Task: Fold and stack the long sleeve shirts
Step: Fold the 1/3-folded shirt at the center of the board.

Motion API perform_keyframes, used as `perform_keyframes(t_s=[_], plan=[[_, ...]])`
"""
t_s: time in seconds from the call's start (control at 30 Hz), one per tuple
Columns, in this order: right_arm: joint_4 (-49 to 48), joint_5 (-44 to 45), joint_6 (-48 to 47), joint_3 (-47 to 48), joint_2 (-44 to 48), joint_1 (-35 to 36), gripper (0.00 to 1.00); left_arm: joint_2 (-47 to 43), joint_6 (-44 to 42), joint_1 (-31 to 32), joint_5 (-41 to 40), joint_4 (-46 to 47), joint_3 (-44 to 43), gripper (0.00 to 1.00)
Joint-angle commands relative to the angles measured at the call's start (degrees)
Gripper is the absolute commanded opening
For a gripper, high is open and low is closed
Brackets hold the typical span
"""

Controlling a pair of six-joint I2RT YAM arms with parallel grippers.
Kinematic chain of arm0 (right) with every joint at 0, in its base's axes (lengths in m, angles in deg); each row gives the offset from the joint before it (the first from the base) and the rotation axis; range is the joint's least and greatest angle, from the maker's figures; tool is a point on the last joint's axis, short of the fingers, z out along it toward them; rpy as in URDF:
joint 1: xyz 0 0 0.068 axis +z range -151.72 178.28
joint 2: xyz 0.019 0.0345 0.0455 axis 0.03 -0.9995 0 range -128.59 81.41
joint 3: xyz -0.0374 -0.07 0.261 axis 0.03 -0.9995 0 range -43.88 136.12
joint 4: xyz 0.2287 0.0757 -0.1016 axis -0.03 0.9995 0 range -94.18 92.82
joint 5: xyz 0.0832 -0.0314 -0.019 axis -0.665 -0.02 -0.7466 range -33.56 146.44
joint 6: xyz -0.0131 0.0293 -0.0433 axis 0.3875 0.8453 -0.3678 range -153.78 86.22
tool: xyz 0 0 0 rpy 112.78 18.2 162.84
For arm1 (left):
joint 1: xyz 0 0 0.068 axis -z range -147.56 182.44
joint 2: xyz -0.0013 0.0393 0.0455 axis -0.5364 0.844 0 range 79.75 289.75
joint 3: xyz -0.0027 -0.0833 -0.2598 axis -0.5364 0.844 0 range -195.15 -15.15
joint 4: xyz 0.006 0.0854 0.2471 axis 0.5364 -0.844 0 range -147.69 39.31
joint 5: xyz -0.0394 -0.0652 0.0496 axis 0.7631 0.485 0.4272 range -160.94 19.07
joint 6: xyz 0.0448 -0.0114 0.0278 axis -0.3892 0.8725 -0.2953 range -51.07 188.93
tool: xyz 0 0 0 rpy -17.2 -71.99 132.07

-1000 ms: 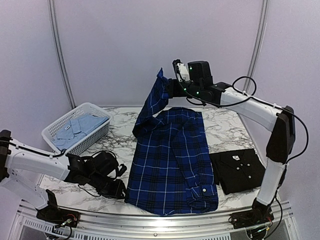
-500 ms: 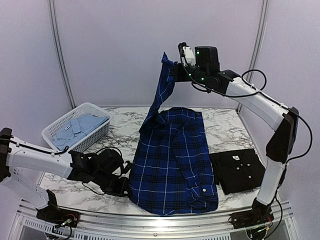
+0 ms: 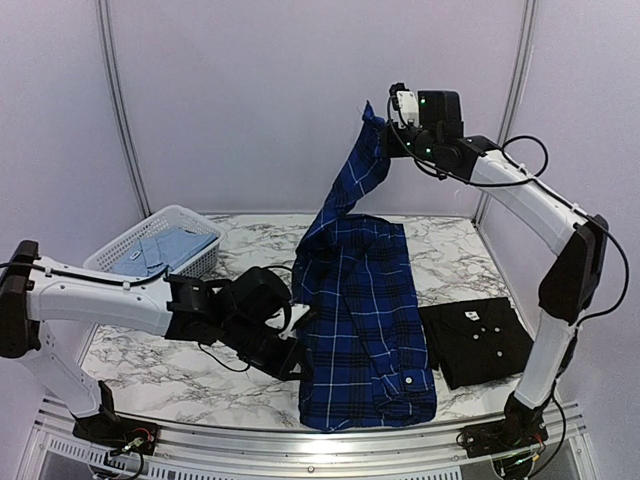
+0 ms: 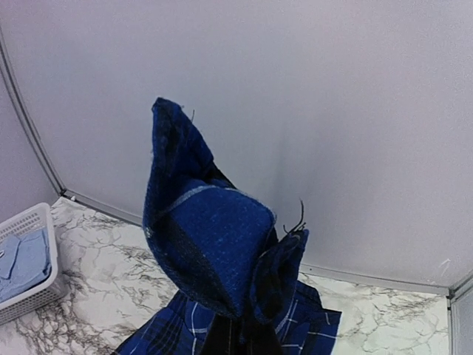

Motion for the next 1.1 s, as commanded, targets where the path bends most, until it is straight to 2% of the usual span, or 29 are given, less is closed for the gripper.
perform_keyframes(t_s=[0.0, 0.27, 0.53, 0.77, 0.93, 1.07], plan=[[-0.6, 1.99, -1.14, -4.24, 6.13, -2.85, 0.0, 6.11, -5.86, 1.1, 6.17, -3.38, -6.29, 0.0], [-2.68, 3.49, -1.2, -14.69, 14.58, -8.85, 0.0, 17.26, -10.53, 2.17, 12.48, -6.12, -18.0, 0.0], [-4.07, 3.62, -1.41, -22.8, 18.64, -11.62, 0.0, 24.74, -11.58, 2.71, 16.04, -6.96, -22.75, 0.0], [-4.31, 3.15, -1.13, -24.85, 19.12, -11.71, 0.0, 27.6, -11.04, 2.72, 15.67, -6.95, -25.01, 0.0], [-2.51, 6.53, -1.55, -23.04, 19.98, -11.7, 0.0, 28.25, -11.0, 2.89, 16.21, -6.96, -26.38, 0.0], [-2.06, 5.34, -1.83, -22.71, 21.49, -11.7, 0.0, 28.98, -10.84, 2.89, 16.47, -6.99, -27.37, 0.0]])
